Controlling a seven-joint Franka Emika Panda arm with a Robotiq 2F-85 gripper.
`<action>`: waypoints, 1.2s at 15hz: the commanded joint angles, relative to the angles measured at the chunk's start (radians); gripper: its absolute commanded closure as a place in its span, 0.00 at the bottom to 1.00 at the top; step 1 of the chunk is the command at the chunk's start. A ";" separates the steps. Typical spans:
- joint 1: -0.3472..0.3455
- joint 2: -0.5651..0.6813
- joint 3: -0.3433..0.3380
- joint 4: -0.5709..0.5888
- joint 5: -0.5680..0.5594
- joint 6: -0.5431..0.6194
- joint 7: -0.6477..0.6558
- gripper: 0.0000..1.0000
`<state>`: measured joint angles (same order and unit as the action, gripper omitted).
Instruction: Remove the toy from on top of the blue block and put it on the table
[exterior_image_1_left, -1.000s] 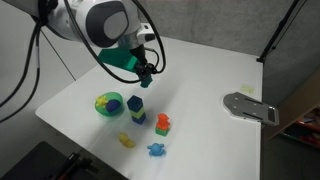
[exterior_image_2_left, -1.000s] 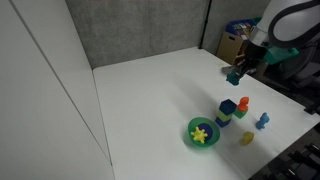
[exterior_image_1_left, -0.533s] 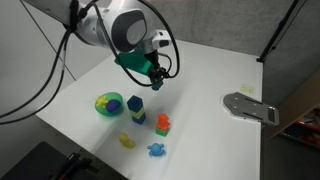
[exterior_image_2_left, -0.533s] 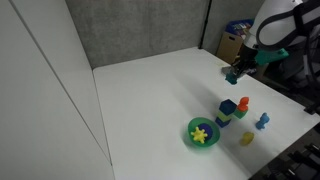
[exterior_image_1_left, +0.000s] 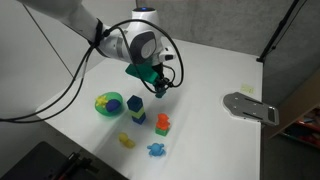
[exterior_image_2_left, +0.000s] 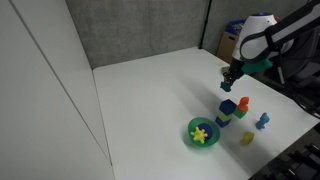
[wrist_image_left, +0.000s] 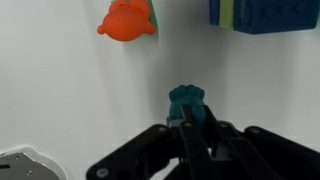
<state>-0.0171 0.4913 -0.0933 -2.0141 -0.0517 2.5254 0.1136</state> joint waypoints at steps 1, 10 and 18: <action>0.009 0.088 0.015 0.093 0.010 -0.037 0.013 0.96; 0.035 0.283 0.025 0.212 0.013 -0.034 0.021 0.96; 0.024 0.318 0.032 0.251 0.029 -0.059 0.006 0.47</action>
<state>0.0136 0.8178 -0.0658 -1.7901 -0.0407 2.5103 0.1167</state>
